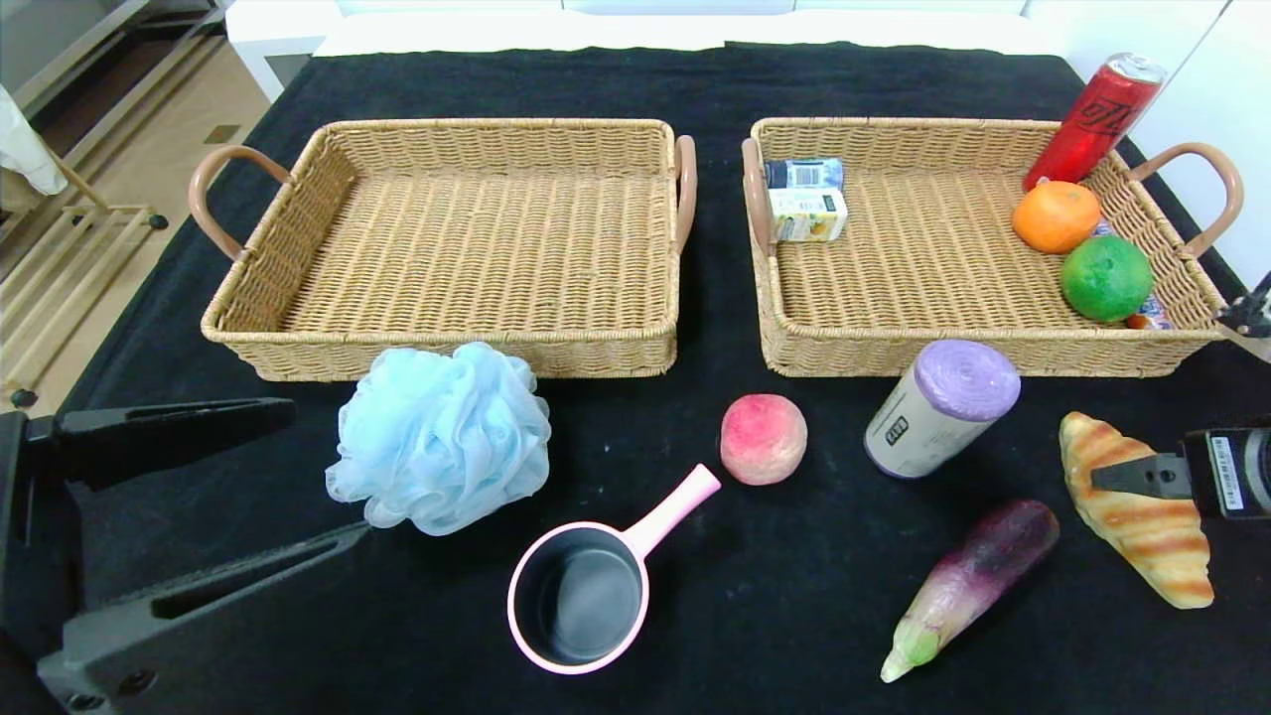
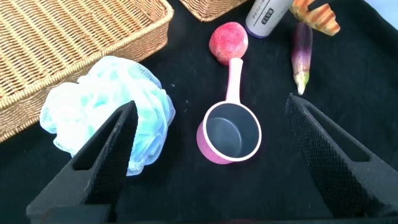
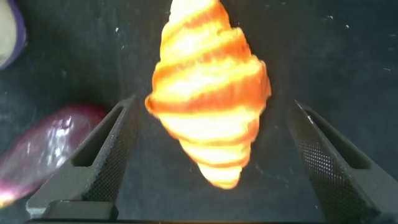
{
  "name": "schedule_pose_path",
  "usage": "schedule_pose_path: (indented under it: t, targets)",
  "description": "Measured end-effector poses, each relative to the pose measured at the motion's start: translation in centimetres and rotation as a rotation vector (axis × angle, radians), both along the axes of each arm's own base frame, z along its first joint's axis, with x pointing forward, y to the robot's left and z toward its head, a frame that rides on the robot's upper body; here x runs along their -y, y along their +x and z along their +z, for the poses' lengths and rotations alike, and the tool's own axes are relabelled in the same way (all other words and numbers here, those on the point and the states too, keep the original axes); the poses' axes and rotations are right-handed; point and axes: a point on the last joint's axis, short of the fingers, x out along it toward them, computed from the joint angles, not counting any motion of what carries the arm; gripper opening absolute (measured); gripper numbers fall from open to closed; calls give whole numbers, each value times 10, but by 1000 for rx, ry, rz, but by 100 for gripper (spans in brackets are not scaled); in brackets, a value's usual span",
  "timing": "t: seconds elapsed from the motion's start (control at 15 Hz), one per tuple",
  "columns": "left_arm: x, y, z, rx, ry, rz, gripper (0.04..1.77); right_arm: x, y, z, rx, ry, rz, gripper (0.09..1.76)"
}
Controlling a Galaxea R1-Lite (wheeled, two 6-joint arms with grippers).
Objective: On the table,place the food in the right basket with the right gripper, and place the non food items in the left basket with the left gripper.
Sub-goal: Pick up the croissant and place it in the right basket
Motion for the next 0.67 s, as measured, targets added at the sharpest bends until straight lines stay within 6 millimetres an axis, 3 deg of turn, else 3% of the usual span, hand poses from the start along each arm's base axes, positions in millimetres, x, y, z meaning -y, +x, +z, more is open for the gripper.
schedule_pose_path:
  t: [0.67]
  targets:
    - [-1,-1,0,9,7,-1,172,0,18,-10,-45,4,-3,171]
